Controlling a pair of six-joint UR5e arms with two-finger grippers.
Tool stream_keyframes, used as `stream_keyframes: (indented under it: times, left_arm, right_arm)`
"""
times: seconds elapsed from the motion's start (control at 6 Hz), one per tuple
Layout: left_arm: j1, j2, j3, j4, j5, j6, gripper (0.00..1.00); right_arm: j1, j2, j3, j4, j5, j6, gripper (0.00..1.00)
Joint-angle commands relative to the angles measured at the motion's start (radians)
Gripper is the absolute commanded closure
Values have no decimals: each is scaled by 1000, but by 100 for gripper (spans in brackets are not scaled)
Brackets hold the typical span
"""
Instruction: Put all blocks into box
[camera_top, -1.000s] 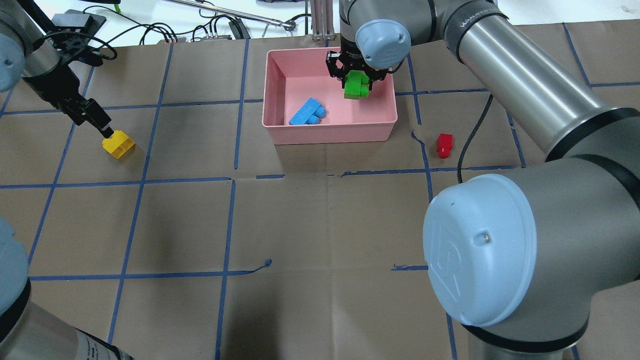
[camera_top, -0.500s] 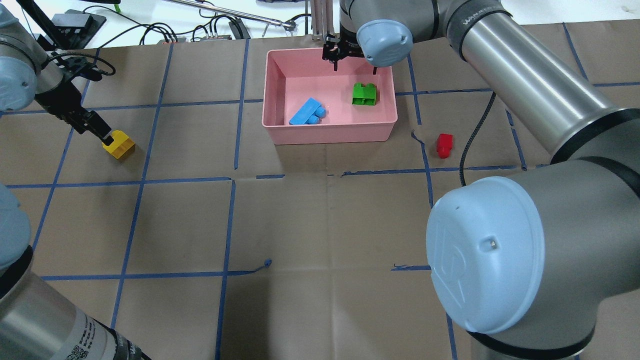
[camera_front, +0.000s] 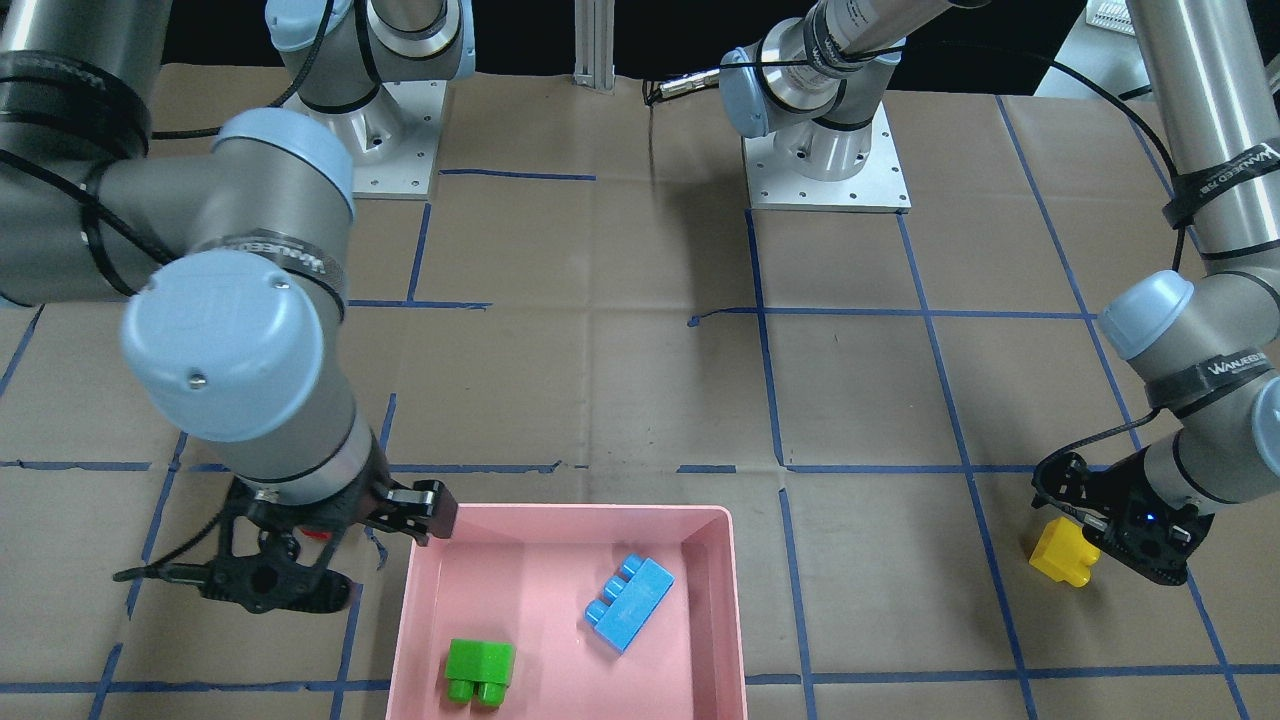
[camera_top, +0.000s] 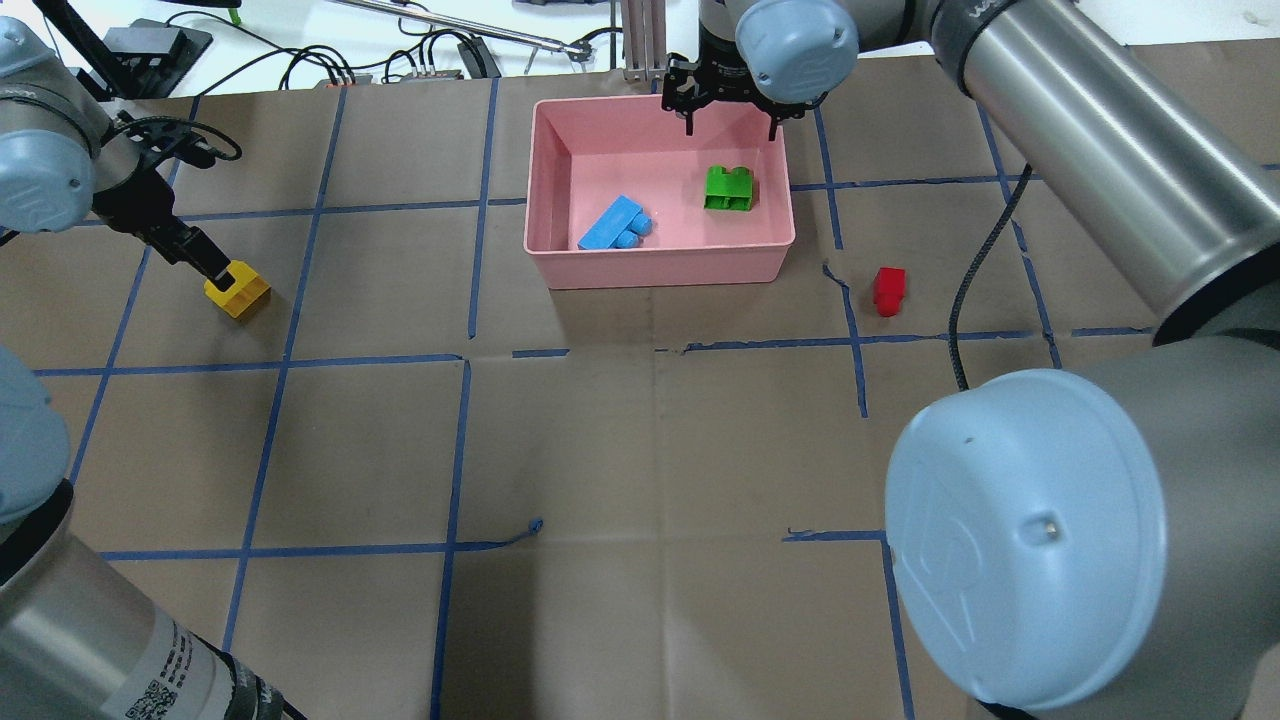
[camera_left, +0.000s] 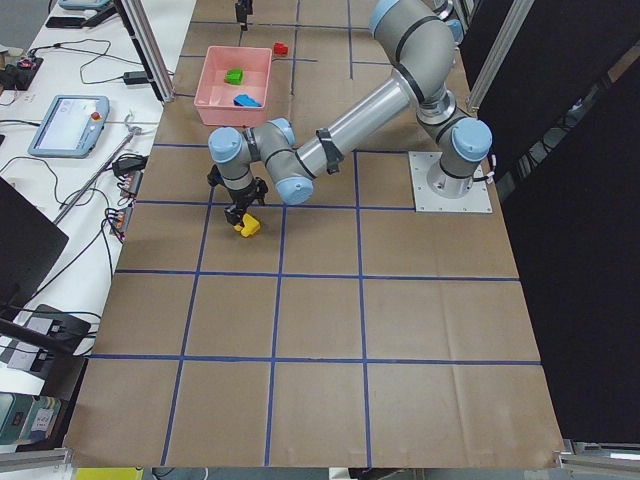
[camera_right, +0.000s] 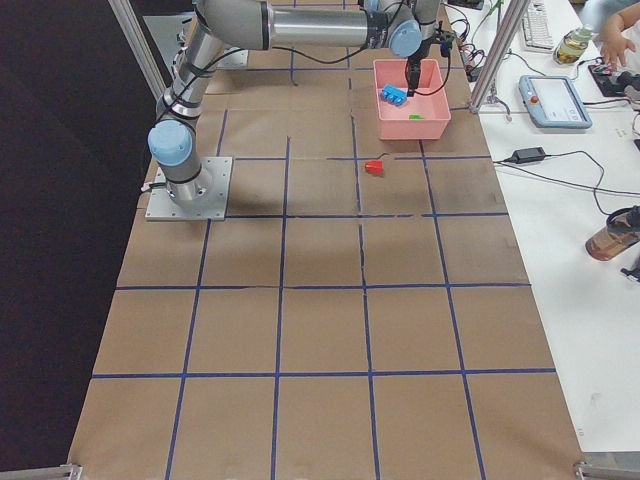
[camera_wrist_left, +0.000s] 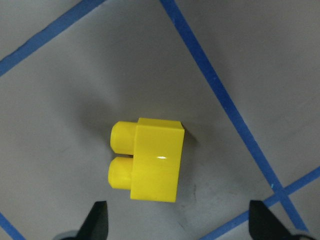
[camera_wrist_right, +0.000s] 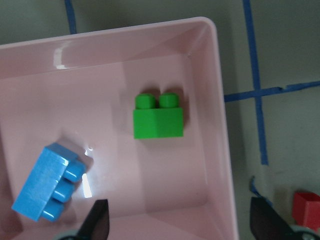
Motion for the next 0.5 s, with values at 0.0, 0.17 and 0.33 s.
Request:
stream_keyframes:
  times: [0.0, 0.17, 0.33]
  left_arm:
    - [2, -27, -14, 77, 0, 14, 1]
    - [-1, -31, -8, 86, 1, 16, 2]
    - [-1, -53, 9, 94, 1, 16, 2]
  right_arm:
    - [-115, -88, 176, 40, 14, -57, 1]
    - [-174, -112, 299, -65, 15, -101, 1]
    - [-186, -112, 399, -195, 17, -103, 1]
